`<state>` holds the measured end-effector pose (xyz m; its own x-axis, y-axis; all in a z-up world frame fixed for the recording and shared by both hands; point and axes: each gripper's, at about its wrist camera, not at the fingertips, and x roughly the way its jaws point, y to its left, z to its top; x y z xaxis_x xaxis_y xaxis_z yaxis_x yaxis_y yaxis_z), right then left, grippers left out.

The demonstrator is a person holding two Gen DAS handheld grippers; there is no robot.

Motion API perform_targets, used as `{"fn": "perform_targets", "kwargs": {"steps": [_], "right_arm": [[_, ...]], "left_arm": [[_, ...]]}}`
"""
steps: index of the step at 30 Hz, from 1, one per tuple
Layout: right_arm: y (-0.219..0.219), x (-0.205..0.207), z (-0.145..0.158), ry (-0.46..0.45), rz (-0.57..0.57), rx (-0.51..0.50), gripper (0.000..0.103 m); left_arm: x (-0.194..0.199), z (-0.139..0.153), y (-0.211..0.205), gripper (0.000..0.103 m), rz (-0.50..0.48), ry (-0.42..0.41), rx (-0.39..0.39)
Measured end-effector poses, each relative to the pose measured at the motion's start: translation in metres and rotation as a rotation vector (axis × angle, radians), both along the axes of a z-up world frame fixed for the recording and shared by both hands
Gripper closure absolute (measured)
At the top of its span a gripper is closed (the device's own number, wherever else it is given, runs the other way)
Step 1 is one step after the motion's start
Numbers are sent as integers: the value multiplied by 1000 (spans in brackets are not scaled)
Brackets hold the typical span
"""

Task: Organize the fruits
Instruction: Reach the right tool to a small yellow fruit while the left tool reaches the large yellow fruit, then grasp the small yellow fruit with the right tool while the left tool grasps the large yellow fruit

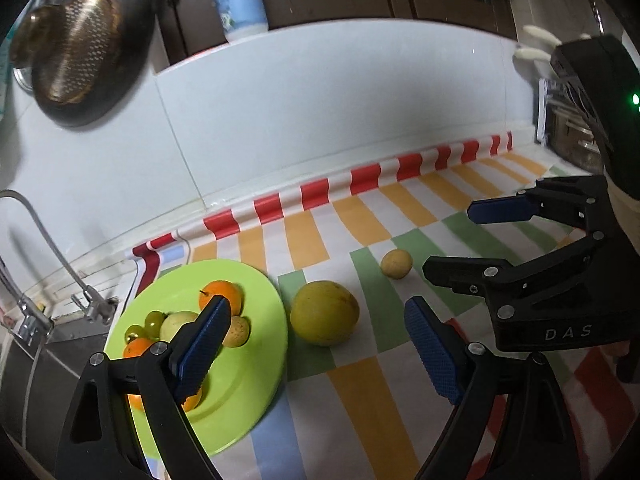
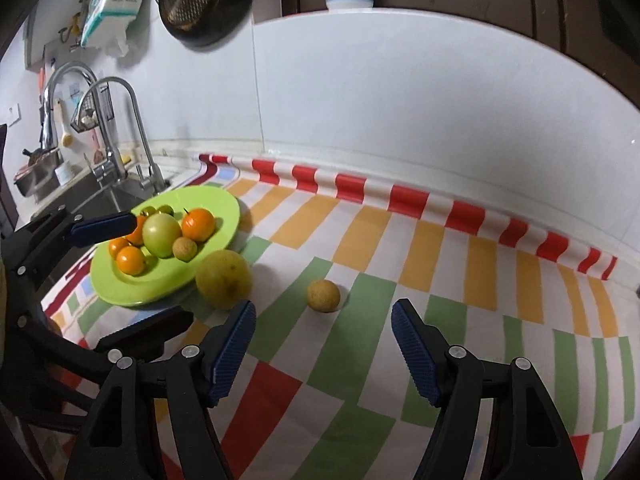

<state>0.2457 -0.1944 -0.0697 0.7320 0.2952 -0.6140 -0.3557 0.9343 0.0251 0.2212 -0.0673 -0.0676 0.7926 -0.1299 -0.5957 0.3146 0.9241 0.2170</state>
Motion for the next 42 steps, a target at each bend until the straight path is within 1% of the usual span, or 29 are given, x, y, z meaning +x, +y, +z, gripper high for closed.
{"fn": "perform_targets", "kwargs": {"steps": [2, 4, 6, 7, 8, 12, 14, 16, 17, 19, 23, 24, 25, 27, 32, 42], "right_arm": [[2, 8, -5, 15, 11, -6, 35], [4, 14, -10, 24, 22, -15, 39], [6, 22, -15, 36, 34, -22, 39], [7, 25, -17, 43, 39, -23, 41], [8, 30, -20, 53, 46, -23, 42], [12, 42, -28, 73, 65, -40, 49], [13, 47, -32, 87, 73, -44, 50], [13, 51, -35, 101, 74, -38, 54], [14, 53, -36, 109, 76, -33, 54], [15, 57, -38, 118, 78, -26, 59], [17, 61, -42, 142, 90, -29, 64], [16, 62, -43, 148, 88, -28, 69], [15, 63, -43, 153, 88, -23, 72], [15, 62, -42, 152, 88, -20, 74], [14, 56, -38, 134, 75, -21, 74], [13, 25, -13, 82, 48, 4, 74]], "left_arm": [[8, -7, -1, 17, -6, 17, 12], [16, -14, -1, 20, -14, 39, 21], [22, -19, -1, 23, -20, 55, 20], [25, -22, -2, 24, -22, 67, 20], [28, -24, -1, 27, -22, 79, 18], [37, -31, -1, 32, -34, 127, -5], [40, -34, -2, 35, -36, 138, -6], [42, -36, -4, 38, -37, 143, -4], [43, -36, -4, 40, -39, 146, -3], [46, -38, -5, 44, -41, 157, -2], [50, -39, -5, 52, -31, 157, 4], [50, -38, -4, 53, -30, 160, -5], [51, -38, -4, 53, -28, 162, -8], [50, -38, -4, 53, -24, 167, -18], [47, -33, 1, 53, -7, 182, -56], [20, -8, 13, 53, 21, 146, -116]]}}
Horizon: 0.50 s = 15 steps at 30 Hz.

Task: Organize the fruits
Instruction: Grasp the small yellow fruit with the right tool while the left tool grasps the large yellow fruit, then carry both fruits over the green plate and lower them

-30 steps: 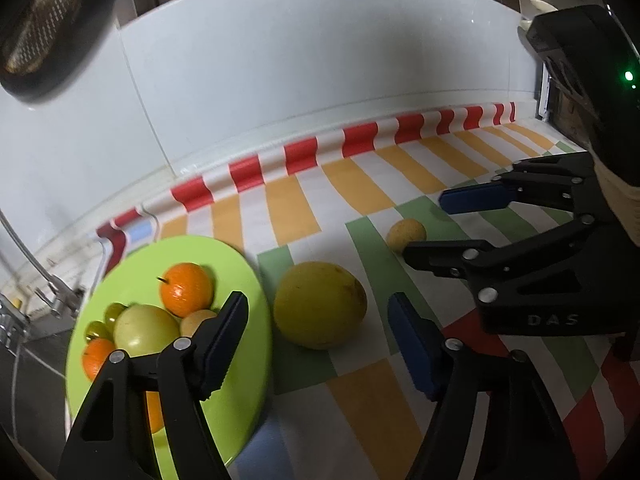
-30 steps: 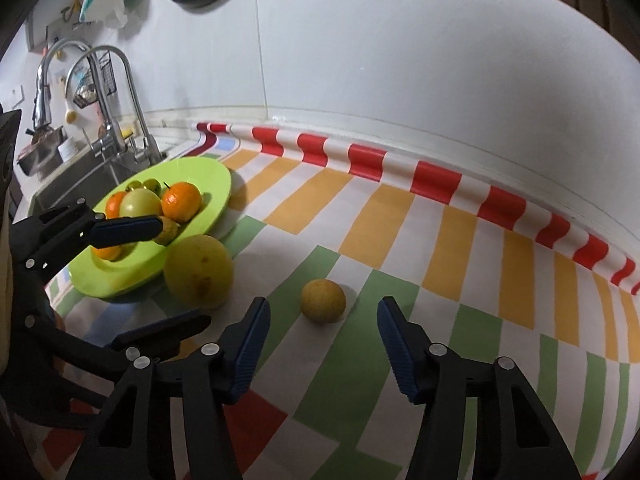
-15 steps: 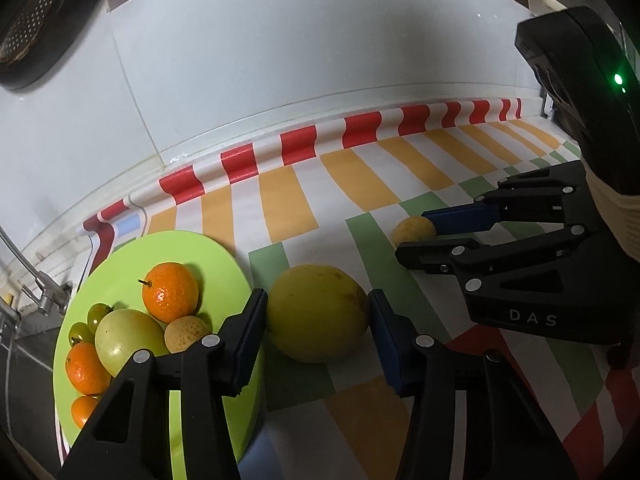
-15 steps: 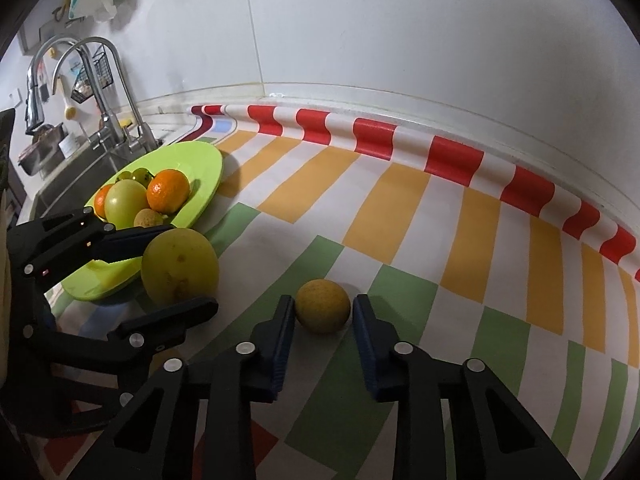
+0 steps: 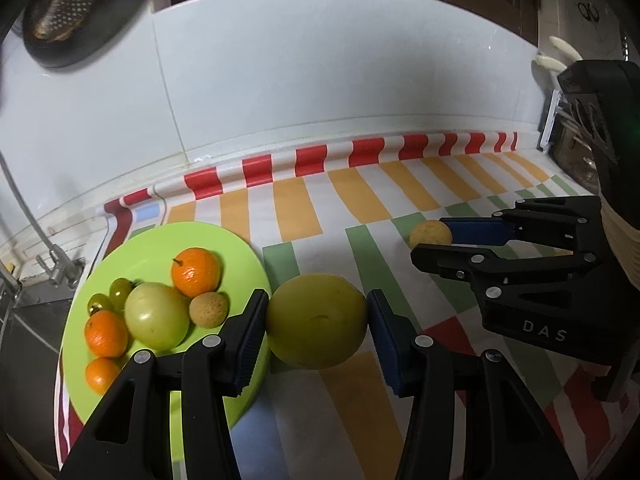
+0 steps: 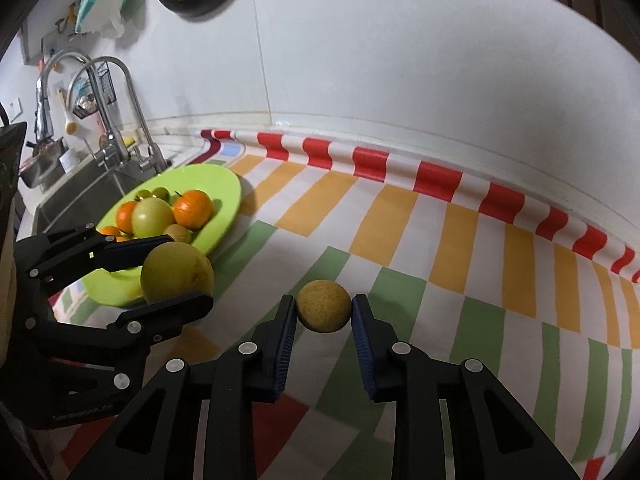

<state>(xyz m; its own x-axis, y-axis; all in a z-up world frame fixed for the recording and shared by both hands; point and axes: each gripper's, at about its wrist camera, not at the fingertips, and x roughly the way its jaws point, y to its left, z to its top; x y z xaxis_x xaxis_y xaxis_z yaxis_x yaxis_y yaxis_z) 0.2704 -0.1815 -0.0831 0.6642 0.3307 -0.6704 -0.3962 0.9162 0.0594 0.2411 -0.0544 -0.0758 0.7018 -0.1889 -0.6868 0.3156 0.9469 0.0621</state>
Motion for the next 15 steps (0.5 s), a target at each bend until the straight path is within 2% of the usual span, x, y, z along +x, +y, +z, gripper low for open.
{"fn": "perform_targets", "kwargs": {"steps": [15], "right_arm": [[14, -60, 37, -68, -41, 38, 74]], "left_arm": [[-51, 37, 28, 53, 53, -60, -72]]}}
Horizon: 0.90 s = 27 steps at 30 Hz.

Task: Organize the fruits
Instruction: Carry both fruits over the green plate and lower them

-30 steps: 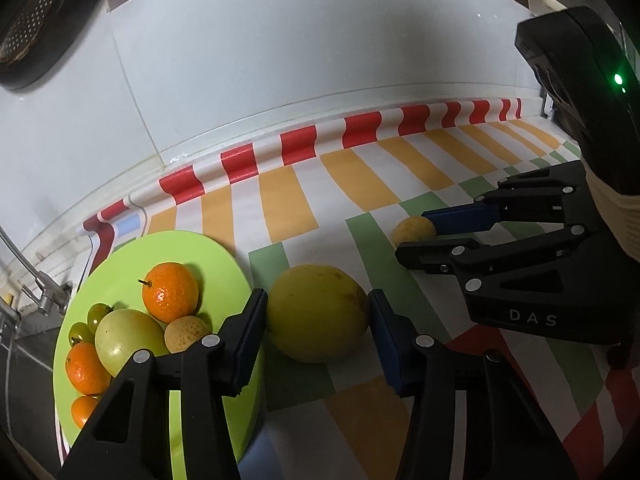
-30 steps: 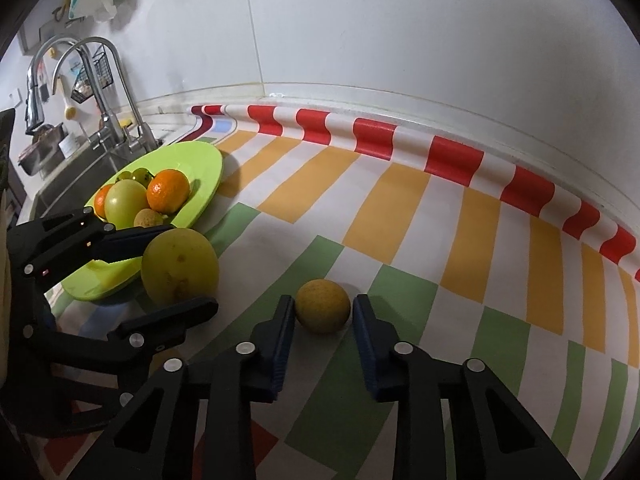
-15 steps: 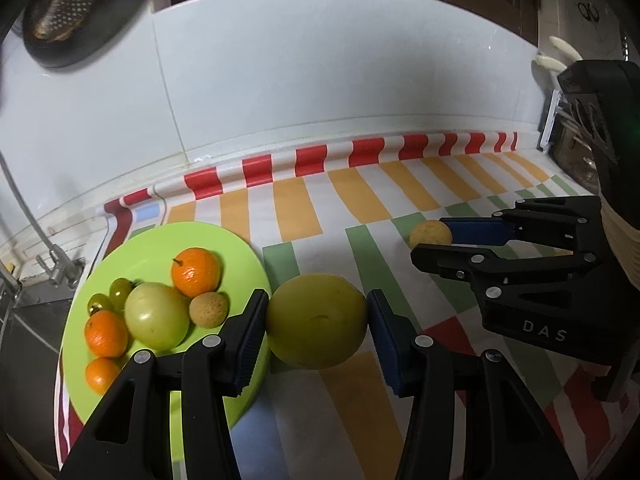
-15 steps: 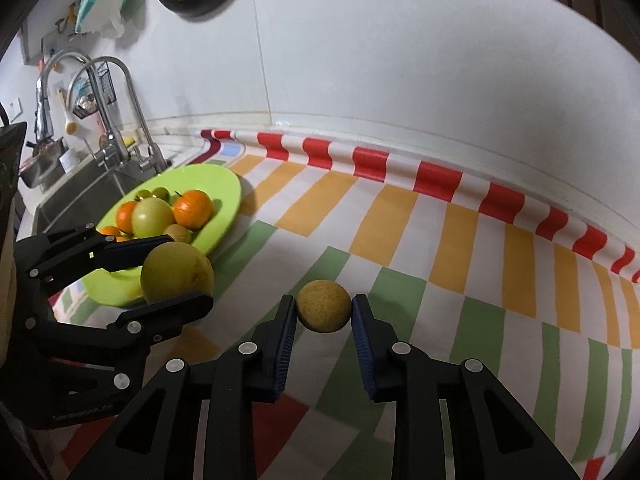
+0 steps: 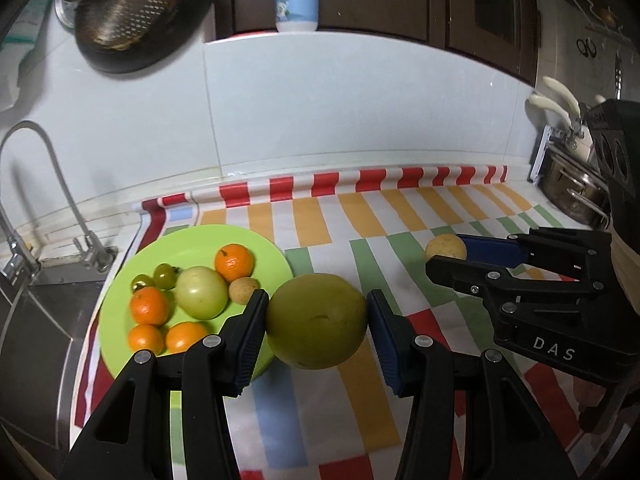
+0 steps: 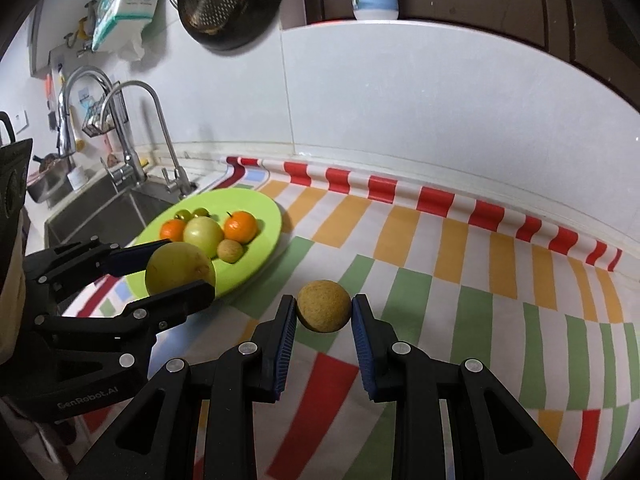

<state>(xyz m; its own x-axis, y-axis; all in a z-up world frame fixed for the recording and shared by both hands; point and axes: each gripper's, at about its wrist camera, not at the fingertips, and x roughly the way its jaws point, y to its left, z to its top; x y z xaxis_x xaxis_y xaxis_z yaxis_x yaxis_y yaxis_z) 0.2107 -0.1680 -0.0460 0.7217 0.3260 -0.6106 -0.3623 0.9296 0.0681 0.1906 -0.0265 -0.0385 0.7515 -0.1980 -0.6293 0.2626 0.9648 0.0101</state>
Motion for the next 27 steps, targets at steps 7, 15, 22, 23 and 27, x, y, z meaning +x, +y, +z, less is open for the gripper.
{"fn": "perform_targets", "kwargs": {"steps": [7, 15, 22, 23, 27], "right_arm": [[15, -23, 16, -26, -11, 33, 74], [42, -40, 23, -44, 5, 37, 74], [67, -42, 22, -35, 9, 40, 74], [71, -41, 21, -32, 10, 40, 74], [87, -38, 19, -23, 14, 38, 74]], "left_arm": [[-22, 14, 20, 53, 21, -30, -11], [-36, 20, 45, 53, 25, -38, 0], [-38, 20, 70, 53, 21, -33, 11], [-37, 19, 74, 53, 20, -31, 14], [-33, 16, 90, 53, 21, -19, 20]]}}
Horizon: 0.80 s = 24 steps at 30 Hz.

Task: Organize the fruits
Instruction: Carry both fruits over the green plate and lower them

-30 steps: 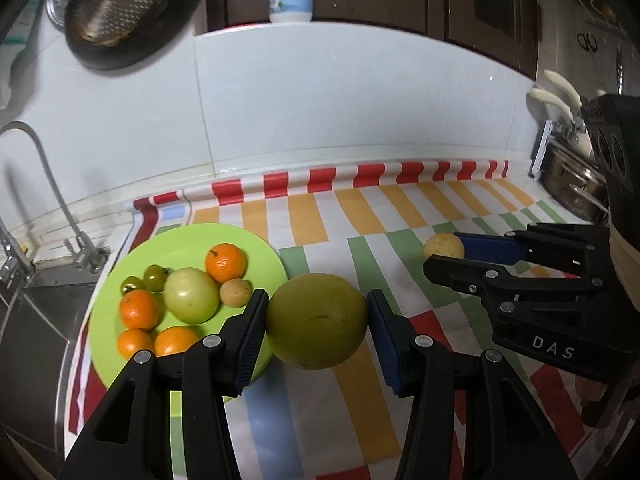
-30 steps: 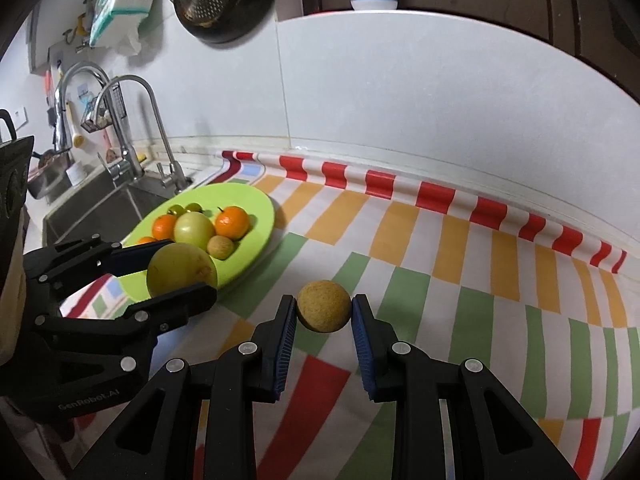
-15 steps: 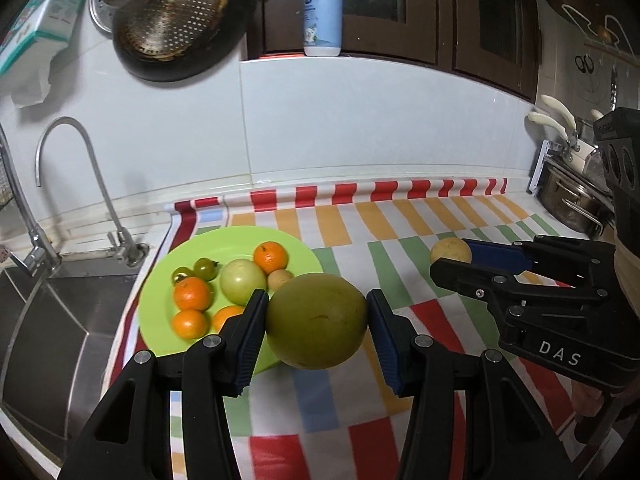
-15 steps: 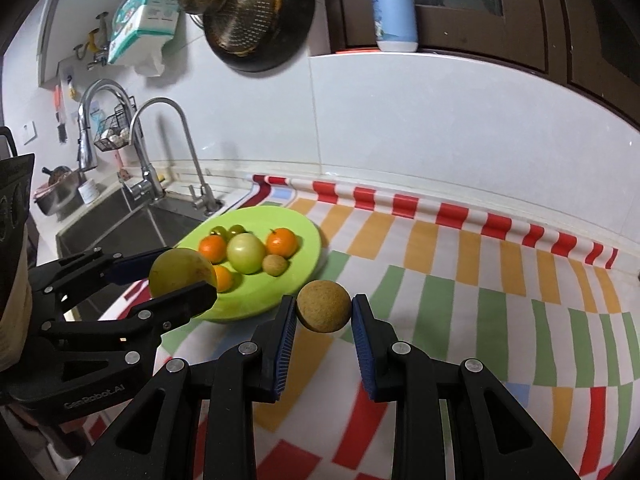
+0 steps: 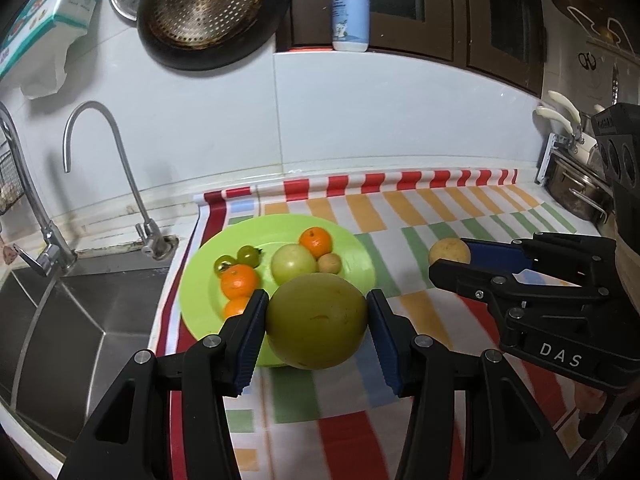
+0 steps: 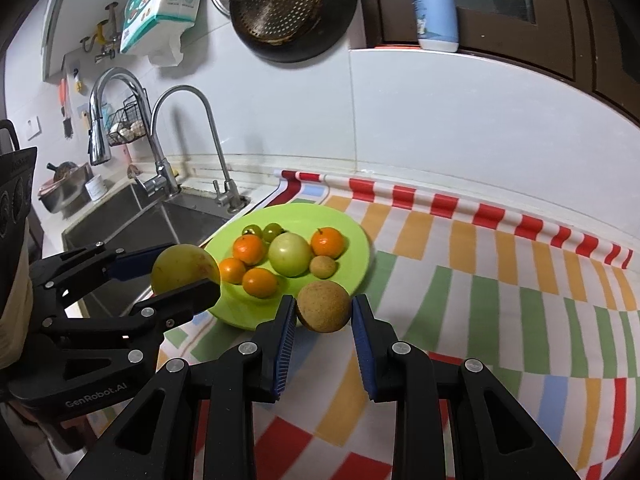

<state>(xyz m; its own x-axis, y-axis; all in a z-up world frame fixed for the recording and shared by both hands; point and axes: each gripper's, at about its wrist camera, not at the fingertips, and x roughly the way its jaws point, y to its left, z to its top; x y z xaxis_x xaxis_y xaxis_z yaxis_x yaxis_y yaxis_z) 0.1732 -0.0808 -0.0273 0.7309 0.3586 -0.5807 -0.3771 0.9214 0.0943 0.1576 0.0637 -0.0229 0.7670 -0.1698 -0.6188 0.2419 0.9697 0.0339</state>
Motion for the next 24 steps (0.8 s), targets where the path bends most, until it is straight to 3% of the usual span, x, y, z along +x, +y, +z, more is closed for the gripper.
{"fn": "perform_targets", "kwargs": {"steps": [11, 24], "right_arm": [[43, 28, -17, 56, -5, -5, 74], [66, 65, -38, 116, -48, -16, 74]], "left_arm": [[27, -17, 42, 53, 5, 35, 22], [88, -28, 50, 53, -75, 37, 14]]}}
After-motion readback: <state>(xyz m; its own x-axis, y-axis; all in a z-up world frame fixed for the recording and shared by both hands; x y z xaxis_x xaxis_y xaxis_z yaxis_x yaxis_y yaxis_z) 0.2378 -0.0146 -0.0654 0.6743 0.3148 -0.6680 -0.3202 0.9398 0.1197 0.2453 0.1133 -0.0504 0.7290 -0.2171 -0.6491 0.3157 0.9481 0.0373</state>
